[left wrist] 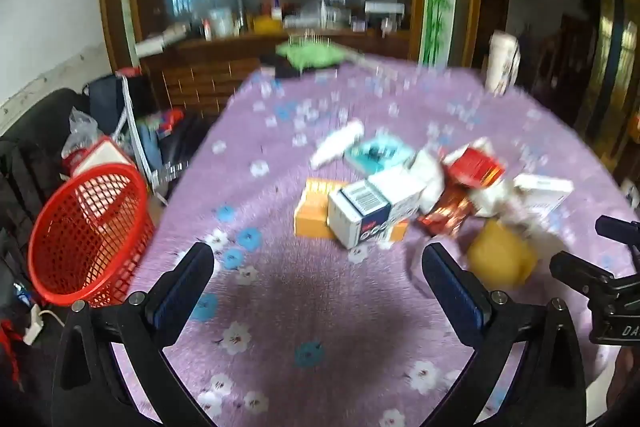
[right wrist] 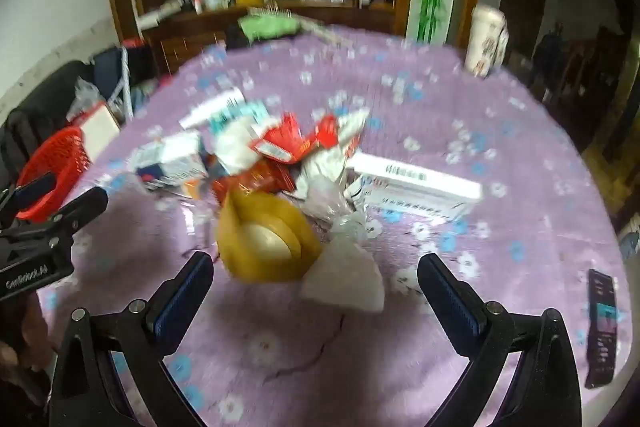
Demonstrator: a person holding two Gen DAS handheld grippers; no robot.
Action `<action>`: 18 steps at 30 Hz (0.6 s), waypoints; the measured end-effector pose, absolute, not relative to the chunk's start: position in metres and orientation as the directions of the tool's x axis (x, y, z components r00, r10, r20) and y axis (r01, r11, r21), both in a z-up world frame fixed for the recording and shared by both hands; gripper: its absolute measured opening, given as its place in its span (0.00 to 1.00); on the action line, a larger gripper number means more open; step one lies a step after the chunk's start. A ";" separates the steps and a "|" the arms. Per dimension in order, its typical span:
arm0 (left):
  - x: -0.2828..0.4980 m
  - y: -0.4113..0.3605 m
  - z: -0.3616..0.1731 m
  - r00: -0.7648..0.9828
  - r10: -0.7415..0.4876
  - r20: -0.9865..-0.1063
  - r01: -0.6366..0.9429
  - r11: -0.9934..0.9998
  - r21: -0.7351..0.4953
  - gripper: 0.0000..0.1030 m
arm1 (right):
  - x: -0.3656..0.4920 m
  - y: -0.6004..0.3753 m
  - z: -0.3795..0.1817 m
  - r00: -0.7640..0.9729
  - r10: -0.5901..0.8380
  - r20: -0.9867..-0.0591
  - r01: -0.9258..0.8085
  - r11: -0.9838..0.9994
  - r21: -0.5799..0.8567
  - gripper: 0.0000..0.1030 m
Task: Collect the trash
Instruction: 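Move both tools toward the pile of trash on the table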
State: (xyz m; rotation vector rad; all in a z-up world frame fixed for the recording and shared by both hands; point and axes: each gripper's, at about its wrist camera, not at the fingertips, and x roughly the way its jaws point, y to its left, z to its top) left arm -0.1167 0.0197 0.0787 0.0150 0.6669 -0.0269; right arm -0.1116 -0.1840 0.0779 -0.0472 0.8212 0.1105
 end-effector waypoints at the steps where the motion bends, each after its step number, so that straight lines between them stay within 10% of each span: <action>1: -0.125 0.021 0.084 0.805 -0.019 -0.593 0.026 1.000 0.003 1.00 | -0.123 -0.185 0.086 0.710 0.079 -0.700 -0.109 0.994 0.001 1.00; 6: -0.160 0.026 0.088 0.880 0.042 -0.473 -0.041 0.999 0.013 1.00 | -0.175 -0.186 0.111 0.852 0.037 -0.522 -0.044 0.999 0.000 1.00; 18: -0.204 0.033 0.077 0.909 0.086 -0.408 -0.070 0.996 0.054 1.00 | -0.224 -0.173 0.092 0.892 -0.034 -0.450 0.059 0.997 0.042 1.00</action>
